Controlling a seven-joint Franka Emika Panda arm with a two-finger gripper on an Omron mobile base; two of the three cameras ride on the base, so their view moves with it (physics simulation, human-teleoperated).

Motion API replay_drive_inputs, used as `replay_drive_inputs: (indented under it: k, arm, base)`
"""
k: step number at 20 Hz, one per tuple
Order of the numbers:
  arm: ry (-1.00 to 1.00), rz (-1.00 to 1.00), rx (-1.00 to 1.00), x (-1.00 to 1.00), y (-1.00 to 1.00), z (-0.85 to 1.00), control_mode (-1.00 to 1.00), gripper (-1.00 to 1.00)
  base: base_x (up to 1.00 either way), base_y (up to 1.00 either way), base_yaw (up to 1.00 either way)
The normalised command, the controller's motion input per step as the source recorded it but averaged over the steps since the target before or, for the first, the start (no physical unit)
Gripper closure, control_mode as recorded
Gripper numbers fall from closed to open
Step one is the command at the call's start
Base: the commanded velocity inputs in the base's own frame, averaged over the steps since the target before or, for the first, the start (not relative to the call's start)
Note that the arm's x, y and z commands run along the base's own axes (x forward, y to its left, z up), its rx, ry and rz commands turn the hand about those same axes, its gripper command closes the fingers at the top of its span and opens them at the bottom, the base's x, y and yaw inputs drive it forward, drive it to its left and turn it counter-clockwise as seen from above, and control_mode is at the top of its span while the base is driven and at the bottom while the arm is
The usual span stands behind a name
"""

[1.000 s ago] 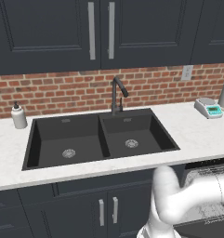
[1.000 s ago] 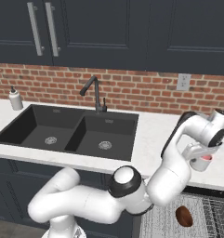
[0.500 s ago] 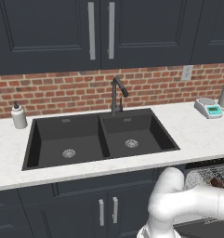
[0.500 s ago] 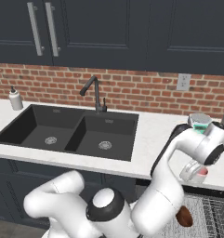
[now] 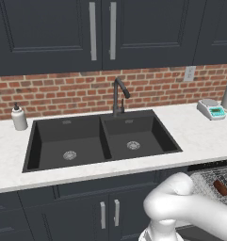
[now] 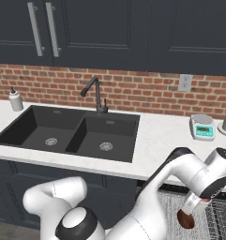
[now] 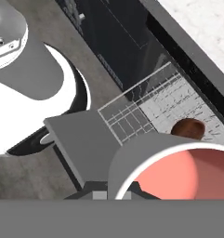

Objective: Pick up the cup and bowl from the counter, place them in the dishwasher, and close the dishwasher door.

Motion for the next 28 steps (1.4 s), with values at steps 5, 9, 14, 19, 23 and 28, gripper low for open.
replay_drive_inputs:
  k: [5, 9, 14, 19, 23, 28]
  arm:
    - [0.0, -0.03, 0.0, -0.03, 0.02, -0.46, -1.0, 1.0]
    - [0.01, -0.12, 0.0, 0.06, 0.0, -0.08, -1.0, 1.0]
    - [0.01, -0.18, 0.03, 0.15, -0.02, -0.13, -1.0, 1.0]
    - [0.0, -0.18, 0.02, 0.14, -0.02, -0.19, -1.0, 1.0]
    - [0.0, -0.2, 0.02, 0.19, 0.0, -0.14, -1.0, 1.0]
    - [0.05, -0.21, 0.03, 0.24, 0.0, -0.05, -1.0, 1.0]
  base:
    - [0.0, 0.0, 0.0]
    - [0.0, 0.0, 0.0]
    - [0.0, 0.0, 0.0]
    - [0.0, 0.0, 0.0]
    - [0.0, 0.0, 0.0]
    - [0.0, 0.0, 0.0]
